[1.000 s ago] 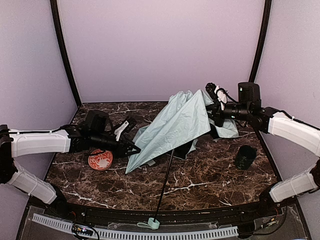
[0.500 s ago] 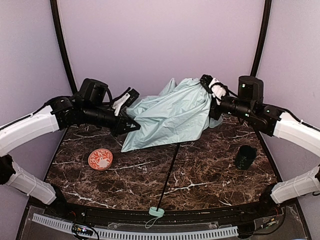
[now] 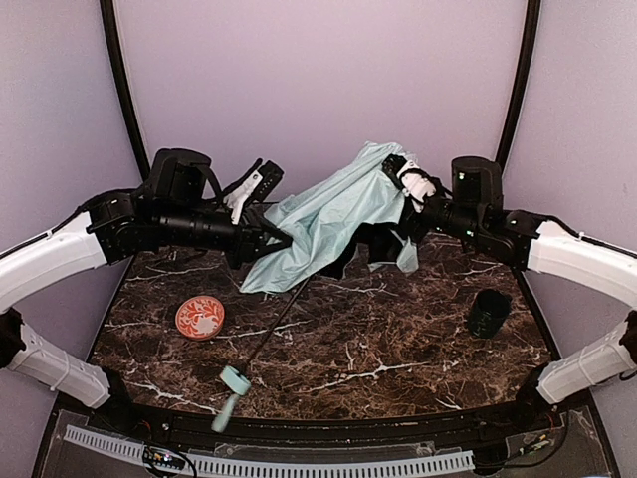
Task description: Put away the umbrella
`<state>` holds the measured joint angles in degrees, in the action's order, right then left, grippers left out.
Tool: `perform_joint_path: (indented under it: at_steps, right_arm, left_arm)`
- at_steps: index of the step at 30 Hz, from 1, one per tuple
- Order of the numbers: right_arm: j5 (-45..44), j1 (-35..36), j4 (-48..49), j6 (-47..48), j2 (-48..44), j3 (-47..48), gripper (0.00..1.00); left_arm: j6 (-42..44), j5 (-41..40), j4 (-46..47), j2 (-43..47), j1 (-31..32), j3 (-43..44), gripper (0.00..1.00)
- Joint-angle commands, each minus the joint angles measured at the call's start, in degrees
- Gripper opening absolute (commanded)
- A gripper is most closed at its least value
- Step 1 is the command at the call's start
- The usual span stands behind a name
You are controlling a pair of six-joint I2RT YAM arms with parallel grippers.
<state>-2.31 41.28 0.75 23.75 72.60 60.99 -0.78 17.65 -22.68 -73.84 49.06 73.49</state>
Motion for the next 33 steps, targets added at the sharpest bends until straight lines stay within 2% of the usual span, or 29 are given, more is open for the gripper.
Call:
perform_joint_path:
  at_steps: [1, 4, 6, 10, 12, 14, 17, 20, 22, 24, 28, 30, 33]
  right_arm:
    - [6.32, -1.18, -1.4, -7.22, -0.8, -3.22, 0.77]
    - [10.81, -5.45, 3.64, -12.68, -3.56, -6.27, 0.98]
    - [14.52, -7.64, 3.34, -14.98, -4.26, -6.79, 1.0]
    - [24.62, -9.0, -4.34, -14.02, -3.71, -5.19, 1.0]
    - [26.44, -9.3, -5.71, -14.93, -4.3, -5.7, 1.0]
    - [26.95, -10.61, -3.57, -20.04, -5.38, -6.65, 1.0]
    - [22.92, -13.05, 0.05, -36.47, -4.4, -5.56, 1.0]
    - [8.24, -13.41, 0.48, -51.45, -1.16, -4.36, 0.99]
    - [5.15, -13.5, 3.87, -54.64, 1.82, -3.92, 0.99]
    - [7.44, -13.3, 6.11, -55.52, 6.39, -1.4, 1.0]
    - [11.98, -13.03, 4.72, -54.4, 16.35, 6.23, 1.0]
    - [14.24, -12.53, 4.08, -52.18, 20.85, 8.95, 1.0]
    - [13.96, -9.76, -1.29, -46.83, 26.5, 12.7, 0.94]
  left_arm:
    - [1.76, -11.89, 17.98, 6.36, 0.25, -7.85, 0.0]
    - [2.4, -14.75, 25.2, 7.96, 0.25, -15.52, 0.0]
    - [2.94, -15.2, 27.37, 7.15, 0.25, -18.26, 0.0]
    - [2.62, -12.91, 23.68, 2.12, 0.25, -17.45, 0.0]
    - [1.65, -12.48, 23.25, 0.75, 0.25, -17.67, 0.0]
    - [1.14, -12.69, 23.54, 0.46, 0.25, -18.38, 0.0]
    - [1.48, -12.89, 24.13, 0.54, 0.25, -19.35, 0.0]
    - [2.56, -11.85, 24.09, 0.05, 0.38, -19.61, 0.0]
    - [3.17, -10.86, 24.27, -0.22, 0.57, -19.81, 0.0]
    - [3.43, -10.22, 25.02, -0.24, 0.75, -20.19, 0.0]
    - [3.69, -9.97, 25.58, -0.25, 1.03, -20.52, 0.0]
    - [4.02, -9.6, 26.23, -0.44, 1.11, -20.74, 0.0]
    - [4.46, -10.14, 27.25, -1.08, 1.21, -19.89, 0.0]
